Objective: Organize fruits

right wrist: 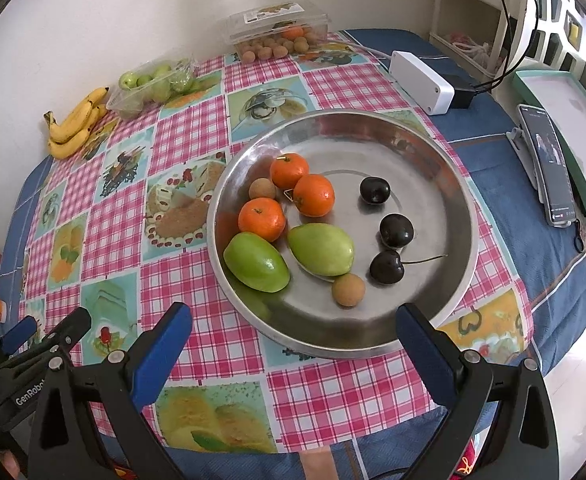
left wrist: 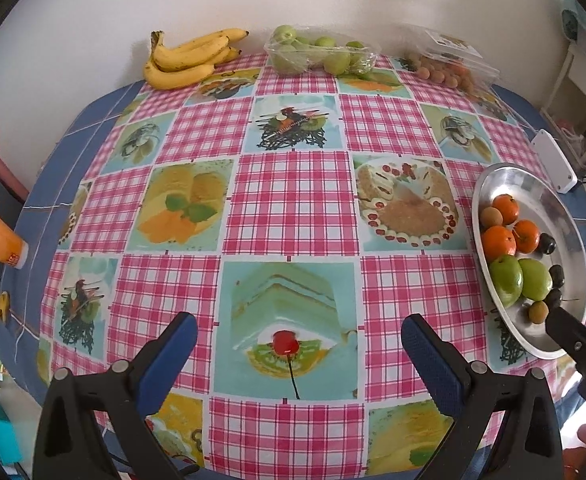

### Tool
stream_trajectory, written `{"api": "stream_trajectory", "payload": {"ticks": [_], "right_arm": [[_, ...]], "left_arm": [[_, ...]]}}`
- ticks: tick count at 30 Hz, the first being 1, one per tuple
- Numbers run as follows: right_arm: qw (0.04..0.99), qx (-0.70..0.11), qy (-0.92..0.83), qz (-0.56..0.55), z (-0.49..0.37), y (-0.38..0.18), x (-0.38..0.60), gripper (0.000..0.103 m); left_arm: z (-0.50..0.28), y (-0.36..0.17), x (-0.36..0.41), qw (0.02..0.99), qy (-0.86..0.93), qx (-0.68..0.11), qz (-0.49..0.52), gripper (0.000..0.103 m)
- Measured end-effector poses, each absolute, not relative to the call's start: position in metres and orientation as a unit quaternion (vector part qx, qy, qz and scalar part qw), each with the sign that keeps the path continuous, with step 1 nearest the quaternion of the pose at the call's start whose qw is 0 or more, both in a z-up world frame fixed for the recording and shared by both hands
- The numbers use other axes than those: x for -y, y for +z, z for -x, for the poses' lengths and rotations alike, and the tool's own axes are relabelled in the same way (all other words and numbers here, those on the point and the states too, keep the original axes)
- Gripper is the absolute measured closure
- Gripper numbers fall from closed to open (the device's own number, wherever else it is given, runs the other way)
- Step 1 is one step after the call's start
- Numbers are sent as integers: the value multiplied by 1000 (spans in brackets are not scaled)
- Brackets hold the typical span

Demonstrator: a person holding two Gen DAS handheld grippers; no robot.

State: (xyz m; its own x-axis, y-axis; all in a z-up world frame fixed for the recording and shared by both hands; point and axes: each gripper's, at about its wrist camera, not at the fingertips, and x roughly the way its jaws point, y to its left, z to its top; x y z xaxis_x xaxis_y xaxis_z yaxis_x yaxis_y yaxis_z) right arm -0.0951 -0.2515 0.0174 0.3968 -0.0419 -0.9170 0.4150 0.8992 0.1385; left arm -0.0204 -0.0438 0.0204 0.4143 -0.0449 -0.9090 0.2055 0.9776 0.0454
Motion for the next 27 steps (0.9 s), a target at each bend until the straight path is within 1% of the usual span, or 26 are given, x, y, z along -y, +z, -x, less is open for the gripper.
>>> {"api": "stream_trajectory", "payload": {"ticks": [27], "right_arm": [[809, -542, -141, -177, 91, 4, 253, 2]], "left_arm": [[15, 12, 43, 834, -68, -542, -81, 0]]}}
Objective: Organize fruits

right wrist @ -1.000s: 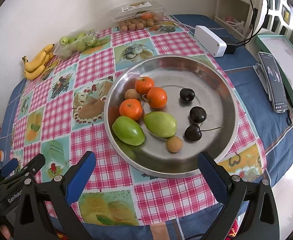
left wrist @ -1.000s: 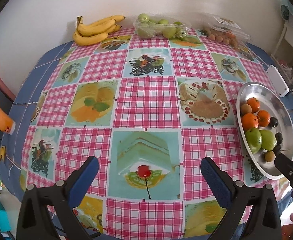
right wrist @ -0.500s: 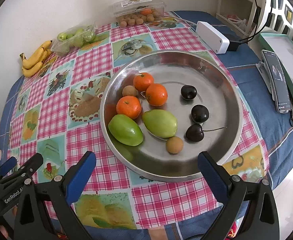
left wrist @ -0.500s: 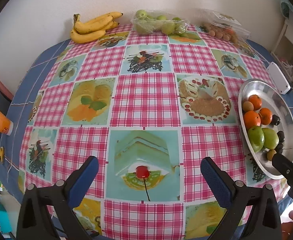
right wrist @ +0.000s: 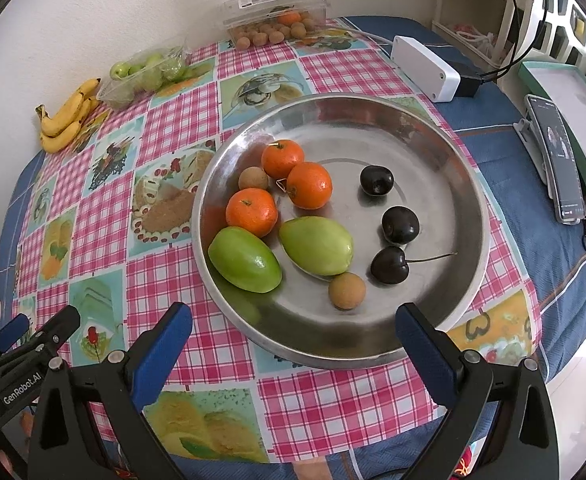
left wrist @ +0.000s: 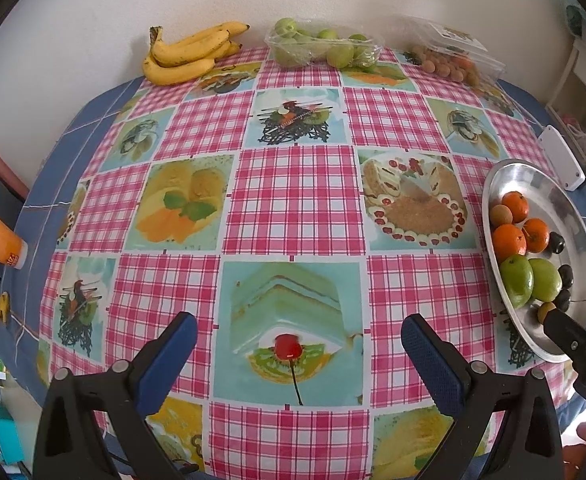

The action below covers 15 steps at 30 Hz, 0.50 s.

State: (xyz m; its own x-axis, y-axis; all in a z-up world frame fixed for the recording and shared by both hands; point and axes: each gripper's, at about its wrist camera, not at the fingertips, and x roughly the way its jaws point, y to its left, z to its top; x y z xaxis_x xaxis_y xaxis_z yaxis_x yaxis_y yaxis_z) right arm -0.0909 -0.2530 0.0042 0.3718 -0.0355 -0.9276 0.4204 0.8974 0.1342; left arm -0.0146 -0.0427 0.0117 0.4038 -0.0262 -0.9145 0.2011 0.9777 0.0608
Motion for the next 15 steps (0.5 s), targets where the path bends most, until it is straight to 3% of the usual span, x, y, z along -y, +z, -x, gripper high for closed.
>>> {"api": "stream_trajectory", "payload": {"ticks": [15], "right_arm": [[809, -541, -142, -177, 92, 6, 252, 2]], "left_arm": [[16, 15, 44, 835, -64, -541, -81, 0]]}}
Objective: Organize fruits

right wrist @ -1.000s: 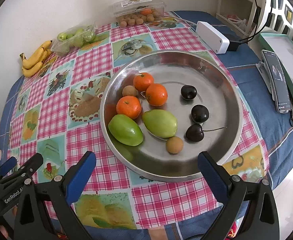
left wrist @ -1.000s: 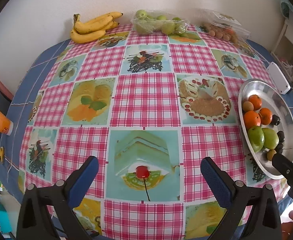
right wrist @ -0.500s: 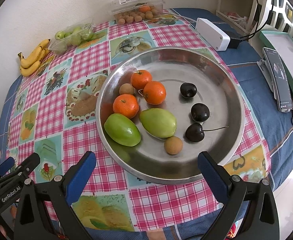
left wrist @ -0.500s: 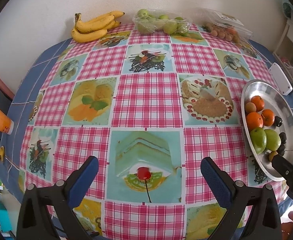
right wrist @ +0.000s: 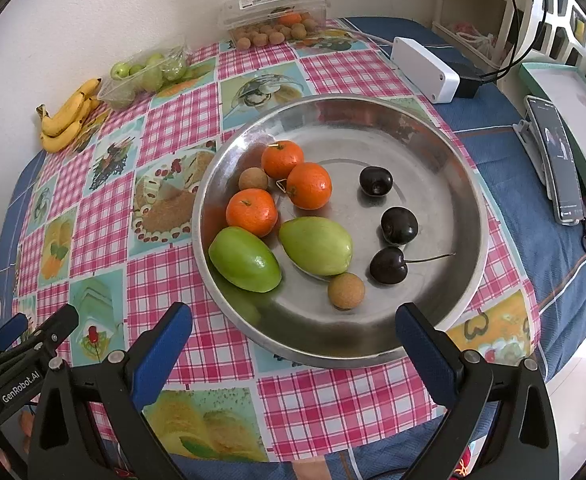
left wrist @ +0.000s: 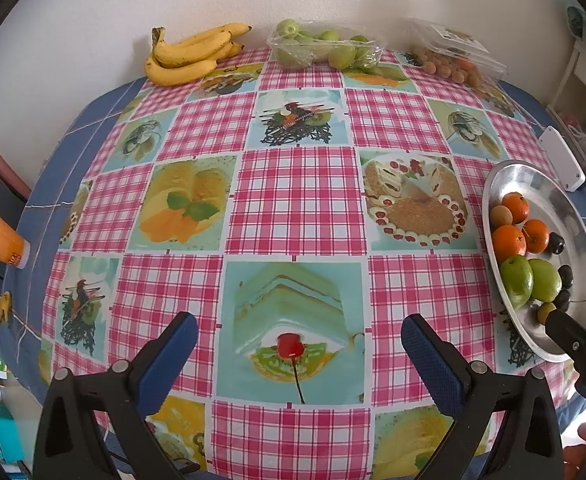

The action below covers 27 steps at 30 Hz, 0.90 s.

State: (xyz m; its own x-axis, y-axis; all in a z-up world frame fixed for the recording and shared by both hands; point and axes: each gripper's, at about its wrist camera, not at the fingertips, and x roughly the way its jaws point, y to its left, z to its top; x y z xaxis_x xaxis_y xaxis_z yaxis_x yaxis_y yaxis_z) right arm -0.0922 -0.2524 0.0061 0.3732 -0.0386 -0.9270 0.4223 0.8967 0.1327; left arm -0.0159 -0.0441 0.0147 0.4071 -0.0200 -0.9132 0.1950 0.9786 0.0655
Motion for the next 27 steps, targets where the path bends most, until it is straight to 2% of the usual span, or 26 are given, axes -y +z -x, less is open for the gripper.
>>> {"api": "stream_trajectory", "payload": {"ticks": [27], "right_arm": [[815, -536, -140, -173, 96, 19, 250, 2]], "left_arm": [[21, 26, 41, 839, -57, -536, -68, 0]]}}
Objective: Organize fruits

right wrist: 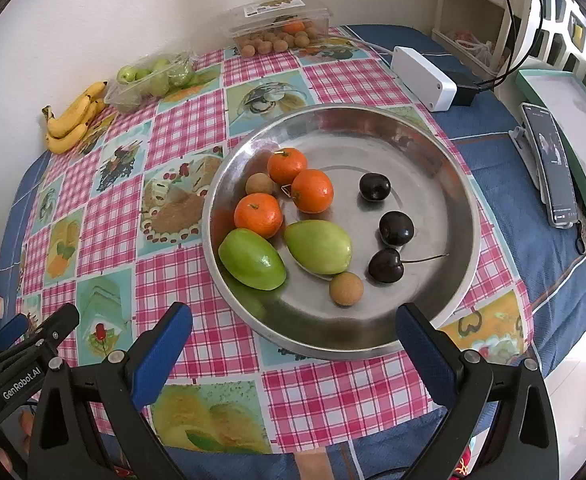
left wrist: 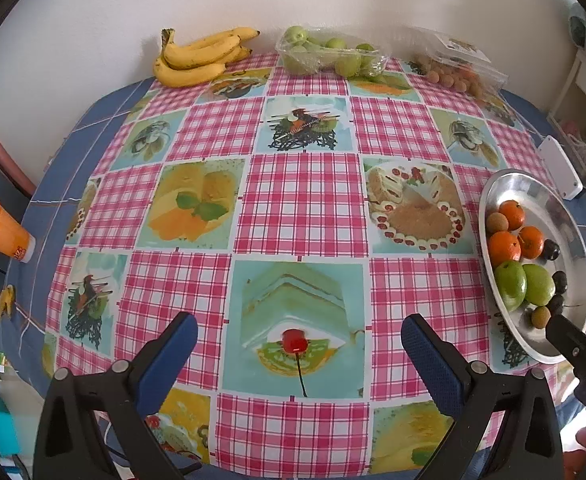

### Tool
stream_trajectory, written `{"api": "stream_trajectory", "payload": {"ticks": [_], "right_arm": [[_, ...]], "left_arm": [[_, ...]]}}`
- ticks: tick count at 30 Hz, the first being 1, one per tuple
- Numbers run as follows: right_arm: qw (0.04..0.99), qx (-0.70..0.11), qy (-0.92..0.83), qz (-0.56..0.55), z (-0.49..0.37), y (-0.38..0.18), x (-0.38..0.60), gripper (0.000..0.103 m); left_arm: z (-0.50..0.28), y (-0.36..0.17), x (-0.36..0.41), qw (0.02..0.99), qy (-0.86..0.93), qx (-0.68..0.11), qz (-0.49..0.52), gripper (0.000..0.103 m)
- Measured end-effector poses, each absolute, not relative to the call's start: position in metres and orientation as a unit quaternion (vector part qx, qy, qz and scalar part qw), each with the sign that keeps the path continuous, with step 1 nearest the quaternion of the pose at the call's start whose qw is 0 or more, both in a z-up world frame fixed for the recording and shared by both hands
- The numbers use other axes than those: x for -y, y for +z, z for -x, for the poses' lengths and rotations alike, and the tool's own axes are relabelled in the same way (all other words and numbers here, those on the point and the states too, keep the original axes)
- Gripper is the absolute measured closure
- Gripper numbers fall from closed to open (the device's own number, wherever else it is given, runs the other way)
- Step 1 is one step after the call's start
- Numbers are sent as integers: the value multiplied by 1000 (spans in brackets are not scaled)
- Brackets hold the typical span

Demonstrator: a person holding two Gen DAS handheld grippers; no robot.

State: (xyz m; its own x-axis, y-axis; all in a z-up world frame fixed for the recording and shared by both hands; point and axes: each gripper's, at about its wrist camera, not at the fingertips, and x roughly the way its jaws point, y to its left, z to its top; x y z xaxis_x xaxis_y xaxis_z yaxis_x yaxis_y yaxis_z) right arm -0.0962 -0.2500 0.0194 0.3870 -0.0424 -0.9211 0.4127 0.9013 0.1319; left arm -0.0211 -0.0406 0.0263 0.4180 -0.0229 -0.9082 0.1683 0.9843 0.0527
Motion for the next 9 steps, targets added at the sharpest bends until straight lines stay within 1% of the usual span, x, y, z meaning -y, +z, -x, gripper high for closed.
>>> {"api": "stream_trajectory", "payload": {"ticks": [9], "right_arm": [[816, -533, -139, -173, 99, 23, 250, 2]], "left_arm": [[24, 32, 39, 845, -61, -528, -56, 0]]}}
